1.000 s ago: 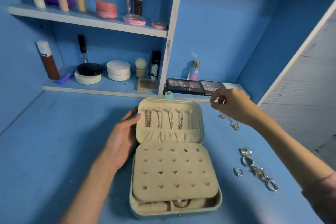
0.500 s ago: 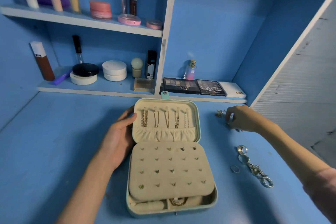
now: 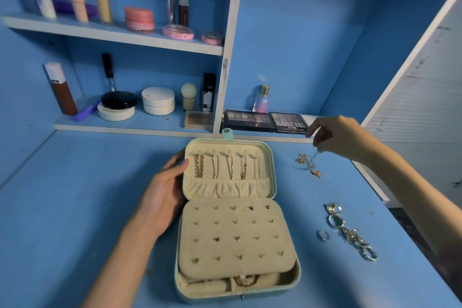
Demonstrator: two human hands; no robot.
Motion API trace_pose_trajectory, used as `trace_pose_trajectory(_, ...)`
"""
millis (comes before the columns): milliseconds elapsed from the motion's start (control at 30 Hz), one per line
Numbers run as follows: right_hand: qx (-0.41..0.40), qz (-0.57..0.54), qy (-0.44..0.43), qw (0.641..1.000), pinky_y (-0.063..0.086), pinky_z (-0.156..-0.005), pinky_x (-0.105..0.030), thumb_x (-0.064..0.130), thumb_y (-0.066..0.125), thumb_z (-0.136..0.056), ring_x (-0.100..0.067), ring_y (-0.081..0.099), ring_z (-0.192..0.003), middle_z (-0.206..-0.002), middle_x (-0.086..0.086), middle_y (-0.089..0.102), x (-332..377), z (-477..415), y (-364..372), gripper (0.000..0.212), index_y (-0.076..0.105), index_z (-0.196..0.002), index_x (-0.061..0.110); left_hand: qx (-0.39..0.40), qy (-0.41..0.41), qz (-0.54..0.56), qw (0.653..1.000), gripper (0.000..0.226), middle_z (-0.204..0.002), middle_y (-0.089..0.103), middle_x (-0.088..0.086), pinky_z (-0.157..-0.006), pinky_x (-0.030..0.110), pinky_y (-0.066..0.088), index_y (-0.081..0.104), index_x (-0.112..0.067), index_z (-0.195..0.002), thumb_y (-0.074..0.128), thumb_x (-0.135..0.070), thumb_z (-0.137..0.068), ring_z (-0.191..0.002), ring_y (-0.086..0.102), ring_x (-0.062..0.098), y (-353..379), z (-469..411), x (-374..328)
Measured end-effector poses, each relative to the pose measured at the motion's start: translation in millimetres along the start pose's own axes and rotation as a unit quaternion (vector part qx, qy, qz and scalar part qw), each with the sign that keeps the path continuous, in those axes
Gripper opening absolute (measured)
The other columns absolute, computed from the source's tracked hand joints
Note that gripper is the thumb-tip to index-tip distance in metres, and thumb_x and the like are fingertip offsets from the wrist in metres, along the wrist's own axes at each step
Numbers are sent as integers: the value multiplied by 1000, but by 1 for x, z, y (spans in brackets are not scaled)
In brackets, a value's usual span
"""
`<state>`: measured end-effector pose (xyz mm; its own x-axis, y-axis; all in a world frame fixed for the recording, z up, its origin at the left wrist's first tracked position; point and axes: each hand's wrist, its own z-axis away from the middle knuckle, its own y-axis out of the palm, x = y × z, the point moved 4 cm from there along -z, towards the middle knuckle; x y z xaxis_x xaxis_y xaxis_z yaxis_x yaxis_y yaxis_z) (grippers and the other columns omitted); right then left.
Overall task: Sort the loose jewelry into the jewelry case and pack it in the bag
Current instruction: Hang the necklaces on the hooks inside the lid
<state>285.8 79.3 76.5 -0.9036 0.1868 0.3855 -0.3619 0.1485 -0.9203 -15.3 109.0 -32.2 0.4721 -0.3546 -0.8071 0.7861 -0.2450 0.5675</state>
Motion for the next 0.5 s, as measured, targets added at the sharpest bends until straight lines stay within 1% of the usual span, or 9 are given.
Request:
trace_pose_trajectory(67, -23, -4, -22, 999, 50, -63, -33, -8, 56, -73, -21, 59, -69, -69, -1, 66, 14, 3, -11, 33, 65, -85, 22, -2, -1, 3, 1000, 45, -115, 70, 8, -75, 34, 51, 58, -17, -127, 52, -16, -82, -96, 68, 19, 0, 0, 0)
trace_pose_trajectory(100, -35, -12, -32, 999, 50, -62, -33, -8, 56, -73, -19, 57, -66, -69, -1, 66, 21, 5, -17, 34, 65, -85, 22, -2, -1, 5, 1000, 45, -117, 69, 9, -77, 35, 50, 58, -17, -127, 52, -16, -82, -97, 68, 20, 0, 0, 0)
trace_pose_trajectory(200, -76, -30, -66, 994, 48, -59, -29, -7, 54, -75, -11, 53, -56, -70, 5, 66, 41, 13, -32, 39, 63, -80, 31, 3, 2, -1, 1000, 46, -113, 71, 6, -74, 33, 51, 58, -18, -126, 53, -18, -80, -94, 69, 17, 0, 0, 0)
trace_pose_trajectory(267, -102, -48, -90, 990, 50, -63, -30, -8, 52, -77, -15, 60, -60, -72, 6, 64, 53, 18, -40, 43, 61, -80, 34, 7, 2, -4, 1000, 46, -112, 71, 6, -72, 31, 52, 58, -18, -126, 52, -18, -81, -93, 69, 16, 0, 0, 0)
trace_pose_trajectory(333, -122, -76, -112, 983, 54, -72, -37, -8, 49, -80, -21, 66, -66, -76, 2, 62, 63, 21, -46, 41, 64, -88, 29, 10, 5, -2, 1000, 44, -111, 71, 5, -70, 30, 54, 58, -17, -126, 52, -17, -82, -93, 69, 16, 0, 0, 0)
trace_pose_trajectory(400, -134, -103, -127, 977, 55, -78, -42, -9, 45, -83, -19, 68, -65, -79, 0, 59, 71, 24, -50, 41, 63, -95, 25, 4, 5, 2, 1000, 43, -110, 71, 5, -70, 29, 55, 60, -17, -124, 52, -17, -81, -93, 69, 16, 0, 0, 0)
trace_pose_trajectory(467, -139, -141, -138, 970, 56, -77, -41, -10, 41, -85, -17, 69, -65, -81, -1, 55, 80, 26, -53, 42, 61, -100, 24, 1, 4, 0, 1000, 42, -114, 70, 6, -75, 32, 51, 61, -18, -122, 52, -17, -81, -94, 68, 16, -1, 0, 0)
trace_pose_trajectory(500, -141, -165, -145, 965, 57, -74, -39, -10, 40, -86, -18, 69, -66, -82, -1, 53, 85, 27, -54, 43, 60, -102, 24, -1, 3, -2, 1000, 42, -115, 70, 6, -77, 33, 50, 61, -18, -122, 52, -17, -81, -95, 68, 17, -1, 0, 0)
